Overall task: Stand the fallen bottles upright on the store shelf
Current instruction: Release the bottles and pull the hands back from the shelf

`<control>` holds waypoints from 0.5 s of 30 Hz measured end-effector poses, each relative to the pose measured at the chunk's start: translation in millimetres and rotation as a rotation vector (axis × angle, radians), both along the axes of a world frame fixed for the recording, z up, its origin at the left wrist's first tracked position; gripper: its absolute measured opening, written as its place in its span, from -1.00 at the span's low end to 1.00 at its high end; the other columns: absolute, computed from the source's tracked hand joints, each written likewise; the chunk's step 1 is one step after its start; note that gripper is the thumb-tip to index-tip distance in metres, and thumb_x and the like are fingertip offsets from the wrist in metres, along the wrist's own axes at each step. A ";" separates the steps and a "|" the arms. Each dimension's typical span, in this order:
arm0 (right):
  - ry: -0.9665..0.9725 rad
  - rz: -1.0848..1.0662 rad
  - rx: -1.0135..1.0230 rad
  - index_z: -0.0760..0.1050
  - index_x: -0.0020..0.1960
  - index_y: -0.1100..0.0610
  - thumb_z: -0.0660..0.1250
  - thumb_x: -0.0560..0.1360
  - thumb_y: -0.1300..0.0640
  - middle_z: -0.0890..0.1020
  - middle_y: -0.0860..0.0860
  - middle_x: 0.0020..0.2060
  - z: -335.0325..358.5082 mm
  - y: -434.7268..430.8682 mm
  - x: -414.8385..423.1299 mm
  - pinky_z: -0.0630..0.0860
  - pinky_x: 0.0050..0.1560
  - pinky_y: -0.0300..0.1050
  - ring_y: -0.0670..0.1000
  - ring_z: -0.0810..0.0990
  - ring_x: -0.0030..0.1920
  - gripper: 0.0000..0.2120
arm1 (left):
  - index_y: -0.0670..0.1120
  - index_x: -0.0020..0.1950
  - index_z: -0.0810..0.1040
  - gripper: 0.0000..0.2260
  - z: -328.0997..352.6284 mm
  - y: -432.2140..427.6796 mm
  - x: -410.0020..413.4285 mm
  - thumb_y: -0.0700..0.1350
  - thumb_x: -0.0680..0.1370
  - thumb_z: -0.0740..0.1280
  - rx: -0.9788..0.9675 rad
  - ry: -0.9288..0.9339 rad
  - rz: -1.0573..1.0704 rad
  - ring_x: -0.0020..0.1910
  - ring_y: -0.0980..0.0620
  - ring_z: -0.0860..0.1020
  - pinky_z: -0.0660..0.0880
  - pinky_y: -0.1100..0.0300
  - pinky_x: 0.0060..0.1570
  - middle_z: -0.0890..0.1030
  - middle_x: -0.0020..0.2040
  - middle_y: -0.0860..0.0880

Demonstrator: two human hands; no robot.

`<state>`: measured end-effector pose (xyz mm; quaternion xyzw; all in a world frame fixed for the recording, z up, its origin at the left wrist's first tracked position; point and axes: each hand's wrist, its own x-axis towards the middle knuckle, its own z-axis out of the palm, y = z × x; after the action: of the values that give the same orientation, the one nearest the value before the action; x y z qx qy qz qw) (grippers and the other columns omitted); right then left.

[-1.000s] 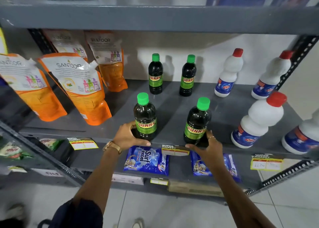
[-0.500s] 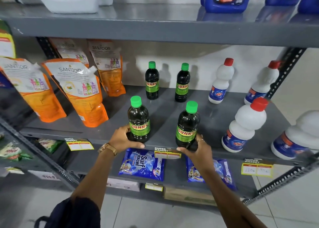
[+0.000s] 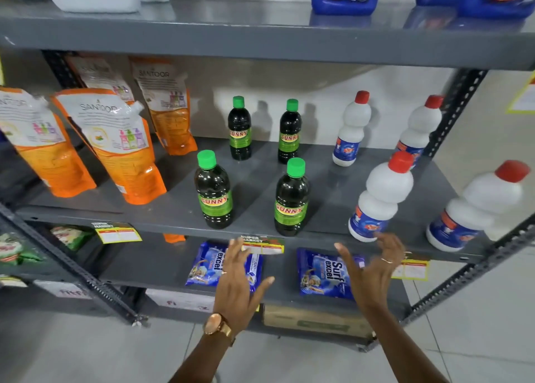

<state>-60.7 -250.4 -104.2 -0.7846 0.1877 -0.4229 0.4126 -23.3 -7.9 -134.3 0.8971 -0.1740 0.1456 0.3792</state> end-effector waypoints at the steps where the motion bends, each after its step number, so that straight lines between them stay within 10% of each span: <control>1: 0.005 -0.027 0.032 0.27 0.34 0.21 0.48 0.25 -0.18 0.32 0.23 0.30 -3.3 -10.1 -2.3 0.28 0.29 -0.09 0.10 0.30 0.30 -0.17 | -0.12 0.45 0.12 -0.29 -3.5 -8.8 0.2 0.33 0.48 0.14 0.070 -0.022 -0.035 0.47 -0.08 0.09 0.26 -0.01 0.33 0.17 0.49 -0.15; 4: 0.115 0.085 0.202 0.08 0.51 0.10 0.58 0.22 -0.09 0.25 0.09 0.46 -11.9 -42.7 -0.8 0.23 0.43 0.02 0.08 0.25 0.44 0.03 | -0.16 0.49 -0.02 -0.24 3.6 -27.1 17.2 0.28 0.50 0.15 0.168 -0.075 -0.021 0.50 -0.08 -0.04 0.15 -0.04 0.39 0.09 0.52 -0.18; 7: 0.289 0.203 0.144 0.32 0.40 0.04 0.54 0.28 -0.10 0.53 0.01 0.31 -18.8 -65.8 11.6 0.09 0.49 0.14 0.14 0.25 0.45 -0.23 | -0.20 0.49 -0.05 -0.23 10.8 -33.5 38.3 0.30 0.51 0.08 0.269 -0.055 0.008 0.50 -0.08 -0.08 0.01 -0.03 0.44 0.09 0.51 -0.20; 15: 0.333 0.161 0.120 0.42 0.32 0.10 0.48 0.38 0.01 0.64 0.06 0.16 -17.3 -68.0 20.7 -0.15 0.40 -0.30 0.16 0.36 0.40 -0.44 | -0.23 0.47 0.09 -0.25 19.4 -34.3 52.0 0.30 0.50 0.03 0.258 0.021 0.033 0.40 -0.23 0.24 0.06 0.06 0.36 0.28 0.44 -0.24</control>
<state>-40.0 -318.4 -121.5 -0.8303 0.2147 -0.2410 0.4544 28.7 -42.2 -114.9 0.9426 -0.1725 0.1187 0.2601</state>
